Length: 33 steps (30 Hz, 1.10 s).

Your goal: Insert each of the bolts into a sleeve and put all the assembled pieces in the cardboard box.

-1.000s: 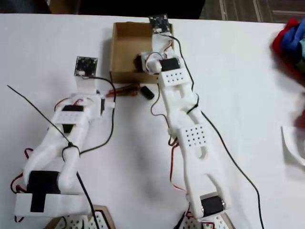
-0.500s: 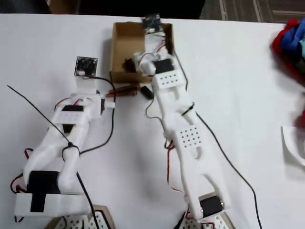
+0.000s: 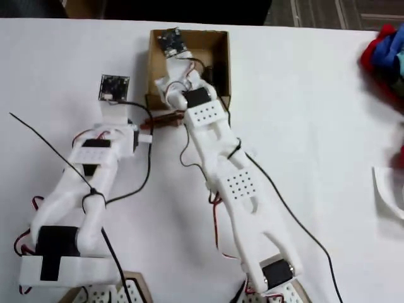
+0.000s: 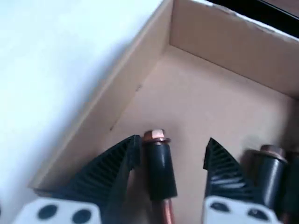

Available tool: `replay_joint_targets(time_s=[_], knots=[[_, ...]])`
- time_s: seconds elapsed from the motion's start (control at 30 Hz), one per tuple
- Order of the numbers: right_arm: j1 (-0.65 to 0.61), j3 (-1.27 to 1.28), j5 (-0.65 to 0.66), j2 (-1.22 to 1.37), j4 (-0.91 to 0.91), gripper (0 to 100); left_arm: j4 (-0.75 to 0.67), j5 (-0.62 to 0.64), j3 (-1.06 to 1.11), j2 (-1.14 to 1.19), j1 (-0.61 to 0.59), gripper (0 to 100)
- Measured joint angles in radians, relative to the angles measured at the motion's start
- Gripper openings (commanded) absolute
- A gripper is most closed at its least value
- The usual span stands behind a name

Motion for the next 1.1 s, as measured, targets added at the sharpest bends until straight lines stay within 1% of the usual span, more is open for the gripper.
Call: replay_joint_targets(time_s=[0.1, 0.13, 0.23, 0.33, 0.43, 0.53, 0.63, 0.73, 0.93, 1.03, 1.1], knots=[[0.002, 0.0, 0.0, -0.005, 0.061, 1.9, 0.0, 0.0, 0.0, 0.0, -0.003, 10], [0.006, 0.0, 0.0, -0.018, 0.089, 1.6, 0.0, 0.0, 0.0, 0.0, -0.005, 10], [0.04, 0.0, 0.003, -0.072, 0.195, 7.1, 0.0, 0.018, 0.0, 0.0, -0.014, 10], [0.092, 0.0, 0.006, -0.144, 0.336, 9.3, 0.0, 0.089, 0.0, 0.0, -0.057, 10], [0.135, 0.0, 0.006, -0.224, 0.509, 9.4, 0.0, 0.146, 0.0, 0.0, -0.107, 10], [0.149, 0.0, 0.009, -0.287, 0.671, 9.4, 0.0, 0.158, 0.0, 0.0, -0.114, 10], [0.138, 0.0, 0.052, -0.322, 0.795, 9.4, 0.0, 0.158, 0.0, 0.0, -0.114, 10], [0.118, 0.018, 0.087, -0.33, 0.822, 9.4, 0.0, 0.158, 0.0, 0.0, -0.114, 10], [0.075, 0.133, 0.101, -0.33, 0.827, 9.5, 0.0, 0.158, 0.0, 0.0, -0.115, 10], [0.066, 0.137, 0.101, -0.322, 0.825, 9.7, 0.0, 0.158, 0.0, 0.0, -0.115, 10], [0.061, 0.137, 0.114, -0.299, 0.819, 11.8, 0.0, 0.158, 0.0, 0.0, -0.115, 10]])
